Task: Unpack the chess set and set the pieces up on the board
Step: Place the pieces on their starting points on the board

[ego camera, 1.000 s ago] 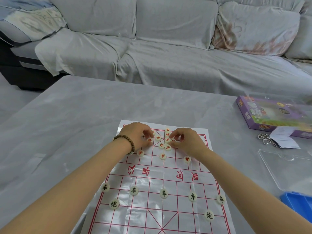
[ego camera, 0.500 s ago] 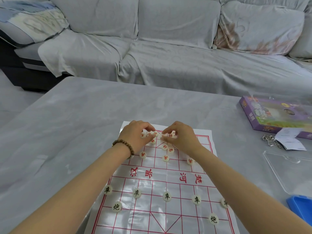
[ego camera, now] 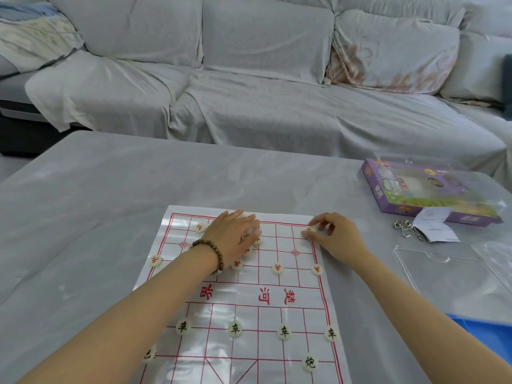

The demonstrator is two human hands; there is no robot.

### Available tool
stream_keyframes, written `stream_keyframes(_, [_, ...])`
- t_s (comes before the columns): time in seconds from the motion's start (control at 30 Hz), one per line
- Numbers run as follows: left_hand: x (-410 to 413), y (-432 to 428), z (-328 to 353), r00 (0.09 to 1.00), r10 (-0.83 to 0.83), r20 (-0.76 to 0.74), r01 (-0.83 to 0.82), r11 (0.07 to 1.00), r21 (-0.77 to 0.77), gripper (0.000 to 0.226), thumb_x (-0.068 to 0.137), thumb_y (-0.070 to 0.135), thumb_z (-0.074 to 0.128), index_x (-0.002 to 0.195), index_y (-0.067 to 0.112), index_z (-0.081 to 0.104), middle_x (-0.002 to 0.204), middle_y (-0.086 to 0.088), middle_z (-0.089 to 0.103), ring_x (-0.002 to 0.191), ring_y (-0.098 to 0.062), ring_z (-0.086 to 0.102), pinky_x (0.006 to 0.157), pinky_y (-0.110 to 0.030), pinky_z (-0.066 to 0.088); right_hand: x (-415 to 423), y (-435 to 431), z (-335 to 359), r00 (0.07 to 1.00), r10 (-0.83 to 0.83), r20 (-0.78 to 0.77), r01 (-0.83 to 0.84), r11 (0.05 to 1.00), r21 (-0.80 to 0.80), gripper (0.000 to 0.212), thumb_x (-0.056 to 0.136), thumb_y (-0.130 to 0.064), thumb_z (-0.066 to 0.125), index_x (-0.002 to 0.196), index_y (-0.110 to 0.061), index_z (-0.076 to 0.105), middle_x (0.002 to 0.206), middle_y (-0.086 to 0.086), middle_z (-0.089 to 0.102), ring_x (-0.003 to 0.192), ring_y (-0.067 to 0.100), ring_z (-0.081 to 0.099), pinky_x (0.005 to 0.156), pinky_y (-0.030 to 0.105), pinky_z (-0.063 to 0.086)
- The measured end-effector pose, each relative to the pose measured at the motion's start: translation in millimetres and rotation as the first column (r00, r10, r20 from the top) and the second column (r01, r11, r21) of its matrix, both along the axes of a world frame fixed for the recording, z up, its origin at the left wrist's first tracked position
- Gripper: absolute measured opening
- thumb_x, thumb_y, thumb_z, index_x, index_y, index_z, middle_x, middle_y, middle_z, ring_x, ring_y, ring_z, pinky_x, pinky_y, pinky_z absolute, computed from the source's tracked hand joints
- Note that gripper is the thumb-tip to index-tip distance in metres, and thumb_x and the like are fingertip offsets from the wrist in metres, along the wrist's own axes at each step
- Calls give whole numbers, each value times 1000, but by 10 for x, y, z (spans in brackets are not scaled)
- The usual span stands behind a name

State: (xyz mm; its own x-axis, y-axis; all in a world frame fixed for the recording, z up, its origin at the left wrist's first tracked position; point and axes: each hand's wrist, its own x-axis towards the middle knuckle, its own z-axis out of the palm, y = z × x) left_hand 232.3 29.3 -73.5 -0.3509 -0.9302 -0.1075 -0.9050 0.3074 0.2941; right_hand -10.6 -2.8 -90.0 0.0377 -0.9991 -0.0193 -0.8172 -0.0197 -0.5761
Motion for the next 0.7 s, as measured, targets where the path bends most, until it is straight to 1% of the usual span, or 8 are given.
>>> stream_keyframes(0.07, [-32, -9, 8, 1000, -17, 5, 17, 1000, -9, 44, 100, 38, 20, 136, 23, 41, 151, 7, 28, 142, -14, 14, 115, -31, 9, -40, -25, -5, 999, 48, 18, -49, 998, 41, 28, 79, -41, 69, 104, -31, 62, 97, -7, 55, 78, 8, 48, 65, 14, 37])
stream_keyframes(0.17, [-98, -31, 1, 1000, -29, -1, 29, 1000, 1, 44, 100, 40, 21, 137, 24, 40, 151, 7, 27, 142, -14, 14, 116, -32, 10, -100, -57, -22, 994, 92, 52, -94, 994, 51, 22, 81, -36, 69, 102, -33, 66, 103, -6, 57, 81, 8, 48, 66, 13, 36])
stream_keyframes(0.23, [-140, -53, -22, 1000, -28, -1, 28, 999, 19, 46, 99, 41, 21, 140, 25, 35, 152, 8, 25, 142, -14, 13, 117, -33, 9, -99, -66, -45, 995, 67, 71, -68, 997, 23, 18, 81, -34, 69, 98, -31, 68, 99, -5, 59, 77, 8, 48, 64, 13, 36])
stream_keyframes(0.33, [-166, -69, -50, 1000, -16, 0, 16, 1000, 22, 47, 99, 42, 22, 141, 26, 34, 152, 8, 26, 142, -13, 13, 117, -33, 9, -41, -77, -76, 996, -5, 93, 8, 1000, -30, 17, 80, -33, 71, 95, -28, 68, 90, -7, 59, 71, 6, 47, 62, 16, 37])
stream_keyframes(0.43, [-161, -62, -55, 1000, -4, -13, 5, 1000, 23, 47, 99, 42, 23, 142, 26, 32, 152, 9, 26, 142, -12, 14, 116, -32, 9, -2, -88, -113, 993, -49, 108, 54, 997, -49, 15, 78, -37, 72, 90, -31, 65, 84, -9, 58, 71, 6, 48, 62, 19, 37])
stream_keyframes(0.63, [-145, -43, -38, 999, 4, -54, -3, 1000, 20, 47, 98, 43, 26, 142, 26, 33, 151, 9, 28, 141, -10, 18, 115, -30, 10, 17, -95, -123, 993, -67, 99, 70, 997, -34, 17, 78, -40, 71, 92, -31, 63, 85, -8, 58, 72, 7, 49, 60, 18, 37])
stream_keyframes(0.7, [-83, -32, 16, 993, 23, -118, -22, 1000, 10, 47, 98, 44, 29, 140, 26, 36, 149, 9, 32, 138, -10, 25, 113, -29, 16, 25, -77, -105, 994, -62, 96, 64, 998, -26, 18, 80, -39, 69, 94, -31, 62, 85, -8, 57, 73, 7, 49, 60, 18, 37])
